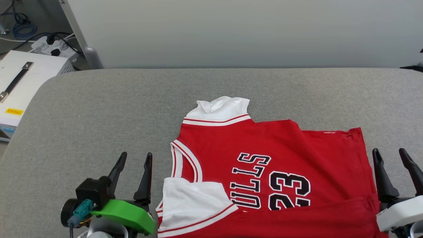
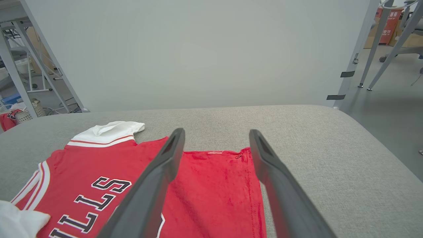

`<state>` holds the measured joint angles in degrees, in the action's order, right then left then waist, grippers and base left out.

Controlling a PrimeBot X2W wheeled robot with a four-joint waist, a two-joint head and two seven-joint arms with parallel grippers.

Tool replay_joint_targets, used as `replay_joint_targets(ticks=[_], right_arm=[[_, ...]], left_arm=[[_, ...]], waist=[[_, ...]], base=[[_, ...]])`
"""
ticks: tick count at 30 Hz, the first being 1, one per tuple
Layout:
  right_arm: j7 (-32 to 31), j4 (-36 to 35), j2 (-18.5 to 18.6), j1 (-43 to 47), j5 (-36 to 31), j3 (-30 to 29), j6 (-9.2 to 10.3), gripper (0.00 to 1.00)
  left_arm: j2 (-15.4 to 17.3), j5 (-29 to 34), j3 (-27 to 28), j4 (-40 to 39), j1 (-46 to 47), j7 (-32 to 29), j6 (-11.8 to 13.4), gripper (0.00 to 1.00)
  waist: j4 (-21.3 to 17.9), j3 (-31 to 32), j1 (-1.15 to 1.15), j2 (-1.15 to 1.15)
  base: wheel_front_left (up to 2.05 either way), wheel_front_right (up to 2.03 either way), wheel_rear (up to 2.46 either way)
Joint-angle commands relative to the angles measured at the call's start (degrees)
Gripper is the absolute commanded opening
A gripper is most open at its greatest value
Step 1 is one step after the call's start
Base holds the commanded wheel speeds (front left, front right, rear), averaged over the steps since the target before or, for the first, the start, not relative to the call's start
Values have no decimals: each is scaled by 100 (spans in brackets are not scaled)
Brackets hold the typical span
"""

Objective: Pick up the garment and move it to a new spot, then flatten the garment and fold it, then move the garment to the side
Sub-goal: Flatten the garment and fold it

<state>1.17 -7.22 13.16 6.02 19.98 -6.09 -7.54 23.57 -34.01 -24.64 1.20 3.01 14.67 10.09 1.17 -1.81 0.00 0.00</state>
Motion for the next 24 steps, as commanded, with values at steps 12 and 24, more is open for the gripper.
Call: replay_joint_targets(ticks=[12,24], right_arm=[[69,-384,-40,-223,-122,131,5,100],[-71,-568,-91,-800,-212,384,5,100]], left_arm=[[-17,515,-97,343,684,-483,-740,100],[605,-56,-894,903,3367,-3694,-1719,100]], waist=[[-471,-591,0,0],[-1118,-1581,0,0]], base=[[0,0,0],[0,0,0]])
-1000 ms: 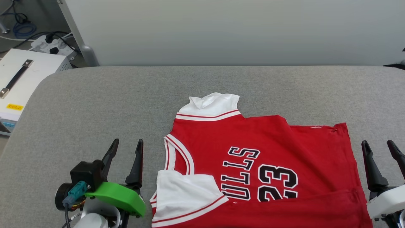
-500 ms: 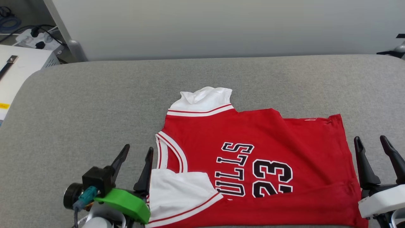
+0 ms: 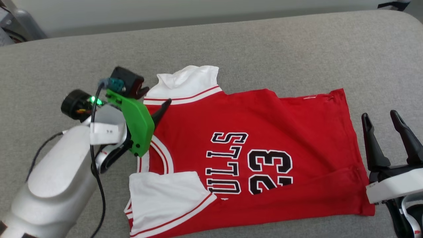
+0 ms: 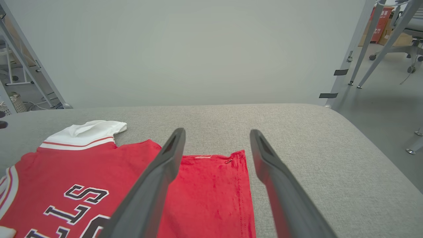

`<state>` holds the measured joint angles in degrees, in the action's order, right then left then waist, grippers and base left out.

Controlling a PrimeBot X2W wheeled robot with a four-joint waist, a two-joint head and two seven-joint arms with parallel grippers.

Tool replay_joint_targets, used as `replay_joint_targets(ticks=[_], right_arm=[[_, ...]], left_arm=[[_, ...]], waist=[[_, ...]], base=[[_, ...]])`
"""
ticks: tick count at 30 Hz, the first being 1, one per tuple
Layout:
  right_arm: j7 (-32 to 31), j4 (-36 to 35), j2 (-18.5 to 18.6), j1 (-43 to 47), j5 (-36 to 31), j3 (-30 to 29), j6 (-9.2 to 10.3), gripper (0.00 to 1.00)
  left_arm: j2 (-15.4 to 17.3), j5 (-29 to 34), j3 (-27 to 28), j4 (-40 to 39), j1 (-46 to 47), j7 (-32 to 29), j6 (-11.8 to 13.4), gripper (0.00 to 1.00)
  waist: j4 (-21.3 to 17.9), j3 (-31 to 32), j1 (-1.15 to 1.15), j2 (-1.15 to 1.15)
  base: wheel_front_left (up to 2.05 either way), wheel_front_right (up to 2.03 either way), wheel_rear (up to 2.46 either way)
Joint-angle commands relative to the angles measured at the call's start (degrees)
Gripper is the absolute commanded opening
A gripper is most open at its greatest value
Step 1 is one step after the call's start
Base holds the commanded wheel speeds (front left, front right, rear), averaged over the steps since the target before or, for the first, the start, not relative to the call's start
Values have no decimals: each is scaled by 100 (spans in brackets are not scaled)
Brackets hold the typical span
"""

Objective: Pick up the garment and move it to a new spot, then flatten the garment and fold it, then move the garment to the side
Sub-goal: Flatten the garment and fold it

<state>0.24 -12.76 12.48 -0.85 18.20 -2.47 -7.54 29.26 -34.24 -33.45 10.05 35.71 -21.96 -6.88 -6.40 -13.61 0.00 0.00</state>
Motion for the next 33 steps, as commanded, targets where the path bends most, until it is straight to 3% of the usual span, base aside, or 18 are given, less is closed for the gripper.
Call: replay_joint_targets(ticks=[1,5,11,28,29,30,33], right_arm=[[50,5,-49,-165,-33,52,5,100],[148,101,-125,-315,-36,186,5,100],[327,276,-242,-514,-22,304,5,100],[533,625,-341,-782,-21,472,5,100],[528,626,-342,-794,-25,482,5,100],[522,627,-339,-803,-29,490,5,100],[494,636,-316,-815,-33,476,5,100]], left_arm=[[79,-115,-87,107,334,-281,-36,100],[235,-393,-438,407,1061,-872,-56,100],[475,-651,-1064,836,1764,-1072,-59,100],[684,-962,-1990,2369,2627,-298,-60,100],[666,-1038,-2045,2418,2641,-279,-60,41],[652,-1113,-2104,2450,2659,-261,-60,0],[625,-1271,-2212,2530,2711,-126,-60,0]], waist=[[-413,-474,0,0],[-586,-710,0,0],[-748,-992,0,0],[-917,-1306,0,0],[-912,-1310,0,0],[-907,-1310,0,0],[-883,-1276,0,0]], base=[[0,0,0],[0,0,0],[0,0,0],[0,0,0],[0,0,0],[0,0,0],[0,0,0]])
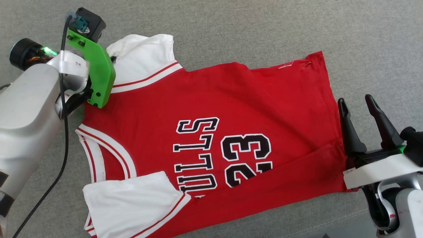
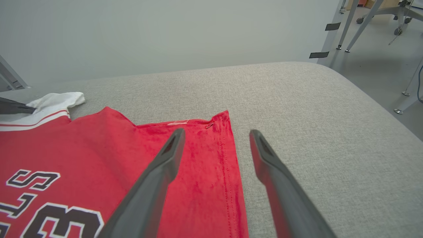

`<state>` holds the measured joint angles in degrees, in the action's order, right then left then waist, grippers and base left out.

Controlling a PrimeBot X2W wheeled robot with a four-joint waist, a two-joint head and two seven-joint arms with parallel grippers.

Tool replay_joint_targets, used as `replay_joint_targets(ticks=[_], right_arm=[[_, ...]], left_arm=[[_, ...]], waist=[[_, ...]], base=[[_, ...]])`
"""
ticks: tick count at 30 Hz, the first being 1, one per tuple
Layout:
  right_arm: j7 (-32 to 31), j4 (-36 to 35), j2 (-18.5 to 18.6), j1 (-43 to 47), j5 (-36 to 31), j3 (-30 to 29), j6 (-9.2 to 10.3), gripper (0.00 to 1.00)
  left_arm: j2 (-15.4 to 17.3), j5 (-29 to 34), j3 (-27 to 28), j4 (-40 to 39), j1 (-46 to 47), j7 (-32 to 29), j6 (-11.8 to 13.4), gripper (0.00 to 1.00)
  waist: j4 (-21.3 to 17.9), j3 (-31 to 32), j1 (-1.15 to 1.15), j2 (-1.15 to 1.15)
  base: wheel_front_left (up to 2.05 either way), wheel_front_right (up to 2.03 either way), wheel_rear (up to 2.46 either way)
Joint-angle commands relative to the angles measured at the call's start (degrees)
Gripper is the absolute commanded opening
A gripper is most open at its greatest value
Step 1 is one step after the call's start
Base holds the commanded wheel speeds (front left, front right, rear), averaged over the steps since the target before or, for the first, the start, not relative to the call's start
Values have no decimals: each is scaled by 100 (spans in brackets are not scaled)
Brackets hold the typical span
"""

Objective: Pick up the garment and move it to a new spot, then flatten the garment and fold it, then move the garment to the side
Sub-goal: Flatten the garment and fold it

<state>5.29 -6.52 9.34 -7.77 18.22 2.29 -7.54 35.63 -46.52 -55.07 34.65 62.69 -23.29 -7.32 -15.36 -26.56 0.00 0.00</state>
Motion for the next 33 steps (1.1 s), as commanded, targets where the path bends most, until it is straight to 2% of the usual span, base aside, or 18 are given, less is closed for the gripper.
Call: replay_joint_targets(ticks=[1,6,10,12,17,20,24,28,33], right_arm=[[-26,18,12,-116,-37,-21,5,100],[-185,36,129,-58,-70,-127,5,100],[-513,-22,362,-42,-66,-166,5,100],[-794,-45,525,-62,-31,-169,5,100],[-2046,-68,1124,-393,232,-145,5,100],[-2913,73,1441,-699,447,-71,5,100],[-3764,435,1759,-1231,722,37,5,100],[-4270,986,1953,-1762,839,114,5,100],[-4525,1616,2096,-2235,811,296,5,100]], left_arm=[[-28,-92,-72,95,28,99,-16,0],[-77,-309,-134,150,53,518,-16,0],[-124,-442,-167,50,13,852,-16,0],[-133,-485,-199,-46,-24,976,-16,0],[-133,-513,-203,-545,-145,1278,16,0],[-110,-492,-201,-955,-227,1332,142,0],[-25,-433,-212,-1569,-335,1340,363,0],[48,-374,-231,-2145,-453,1333,586,0],[111,-325,-260,-2695,-573,1308,795,0]], waist=[[29,50,0,0],[130,273,0,0],[298,506,0,0],[410,598,0,0],[773,713,0,0],[951,669,0,0],[1152,541,0,0],[1331,410,0,0],[1503,295,0,0]], base=[[0,0,0],[0,0,0],[0,0,0],[0,0,0],[0,0,0],[0,0,0],[0,0,0],[0,0,0],[0,0,0]])
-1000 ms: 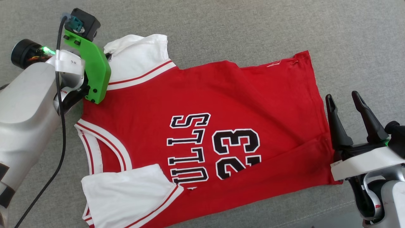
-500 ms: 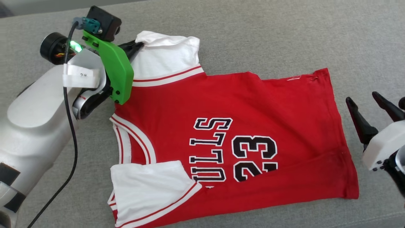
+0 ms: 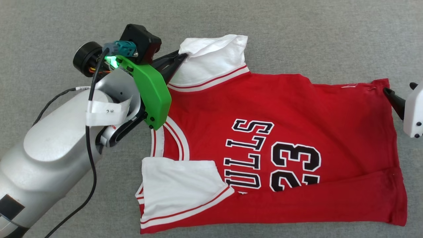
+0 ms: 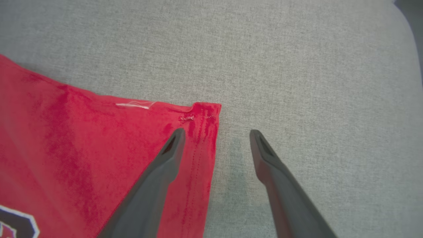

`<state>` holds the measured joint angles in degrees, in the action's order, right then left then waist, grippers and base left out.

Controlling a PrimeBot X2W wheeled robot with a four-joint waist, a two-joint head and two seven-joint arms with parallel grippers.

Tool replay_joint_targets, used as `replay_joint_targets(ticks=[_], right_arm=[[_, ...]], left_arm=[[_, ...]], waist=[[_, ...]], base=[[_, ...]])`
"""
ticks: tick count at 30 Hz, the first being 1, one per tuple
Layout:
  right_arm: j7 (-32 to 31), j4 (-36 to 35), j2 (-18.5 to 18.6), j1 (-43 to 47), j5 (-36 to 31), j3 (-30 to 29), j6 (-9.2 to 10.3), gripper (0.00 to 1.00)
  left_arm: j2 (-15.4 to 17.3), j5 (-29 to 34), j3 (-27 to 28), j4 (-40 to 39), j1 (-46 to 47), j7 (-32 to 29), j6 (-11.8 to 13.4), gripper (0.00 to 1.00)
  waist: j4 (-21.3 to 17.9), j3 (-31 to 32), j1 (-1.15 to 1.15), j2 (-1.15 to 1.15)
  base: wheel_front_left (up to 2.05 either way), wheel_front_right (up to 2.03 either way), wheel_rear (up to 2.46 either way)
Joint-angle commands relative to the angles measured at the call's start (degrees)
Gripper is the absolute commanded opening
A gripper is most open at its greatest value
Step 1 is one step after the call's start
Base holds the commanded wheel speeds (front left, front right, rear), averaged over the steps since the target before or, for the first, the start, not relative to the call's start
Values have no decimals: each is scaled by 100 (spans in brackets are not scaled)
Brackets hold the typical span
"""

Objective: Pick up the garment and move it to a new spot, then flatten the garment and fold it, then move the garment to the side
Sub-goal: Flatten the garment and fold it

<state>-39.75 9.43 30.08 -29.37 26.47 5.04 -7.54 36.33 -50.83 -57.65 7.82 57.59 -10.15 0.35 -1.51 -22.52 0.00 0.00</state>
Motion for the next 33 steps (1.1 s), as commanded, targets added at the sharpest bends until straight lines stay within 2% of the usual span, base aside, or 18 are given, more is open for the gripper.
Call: replay_joint_targets(ticks=[1,11,12,13,14,15,16,26,33], right_arm=[[-34,147,44,-158,-24,67,5,100],[-61,1043,75,-493,5,495,5,100],[-70,1091,83,-497,33,545,5,95],[-57,1124,90,-504,47,572,5,67],[-24,1166,99,-517,62,600,5,30],[5,1199,104,-525,73,621,5,12],[68,1228,110,-536,88,648,5,0],[1202,1518,46,-595,171,460,5,0],[1947,1461,35,-92,450,358,5,0]], left_arm=[[59,115,-4,-113,-82,-10,68,0],[133,161,-28,-633,-166,-48,273,0],[134,158,-31,-648,-171,-51,282,0],[134,155,-32,-655,-175,-53,287,0],[133,147,-33,-660,-182,-52,290,0],[133,139,-34,-658,-191,-48,292,0],[133,126,-35,-650,-205,-44,293,0],[143,-139,43,-386,-495,123,345,0],[204,-355,63,-343,-919,303,429,0]], waist=[[149,-129,0,0],[323,-258,0,0],[330,-261,0,0],[333,-261,0,0],[335,-256,0,0],[335,-248,0,0],[335,-236,0,0],[277,106,0,0],[236,541,0,0]], base=[[0,0,0],[0,0,0],[0,0,0],[0,0,0],[0,0,0],[0,0,0],[0,0,0],[0,0,0],[0,0,0]])
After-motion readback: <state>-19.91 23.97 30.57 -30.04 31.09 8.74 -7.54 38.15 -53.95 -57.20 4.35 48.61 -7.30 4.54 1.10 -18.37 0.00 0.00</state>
